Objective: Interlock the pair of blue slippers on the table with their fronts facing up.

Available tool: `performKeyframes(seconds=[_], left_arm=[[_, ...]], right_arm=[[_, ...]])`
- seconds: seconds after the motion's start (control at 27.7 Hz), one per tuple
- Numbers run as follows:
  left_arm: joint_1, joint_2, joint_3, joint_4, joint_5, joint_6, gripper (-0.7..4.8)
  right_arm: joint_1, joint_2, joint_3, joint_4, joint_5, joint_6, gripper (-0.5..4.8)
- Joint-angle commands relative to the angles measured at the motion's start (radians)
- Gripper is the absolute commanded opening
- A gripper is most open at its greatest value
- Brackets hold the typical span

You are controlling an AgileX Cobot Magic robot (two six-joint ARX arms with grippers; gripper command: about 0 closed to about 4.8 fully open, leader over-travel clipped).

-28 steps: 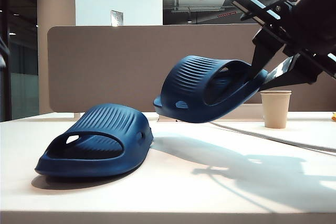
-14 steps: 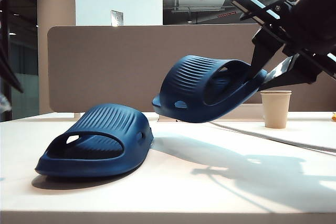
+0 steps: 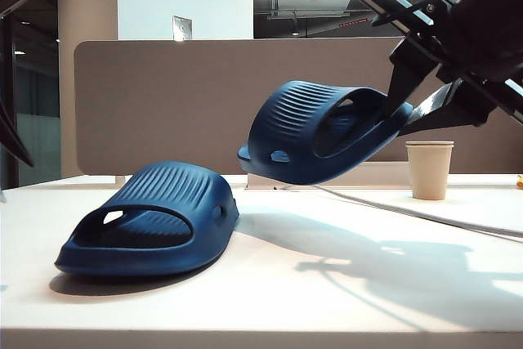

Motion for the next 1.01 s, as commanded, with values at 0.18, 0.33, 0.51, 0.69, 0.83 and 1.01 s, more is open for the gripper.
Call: performKeyframes(seconds=[0.18,0.33,0.51,0.69,0.83,1.01], left_arm=[[-0.009,-0.001,-0.092,0.126,0.079,-0.073,1.30],[-0.013,-0.001,-0.116,0.164,0.077,-0.090,1.30],[-0.013,-0.001,-0.127,0.226,0.076,-0.126,1.31],[-0.013,0.015,-0.131,0.235,0.070,-0.127,1.63],[-0.013,0.069,-0.132,0.270,0.079,-0.134,2.44],[-0.013,0.090,-0.141,0.305,0.061,-0.157,2.42]], right_arm=[[0.002,-0.004,0.005,0.028,-0.011,-0.006,-0.01],[0.002,-0.004,0.005,0.028,-0.021,-0.005,-0.01],[0.002,-0.004,0.005,0.027,-0.022,-0.005,-0.01],[0.002,-0.004,0.005,0.027,-0.022,-0.005,-0.01],[0.002,-0.004,0.005,0.028,-0.024,-0.005,-0.01],[0.002,-0.004,0.005,0.028,-0.024,-0.005,-0.01]])
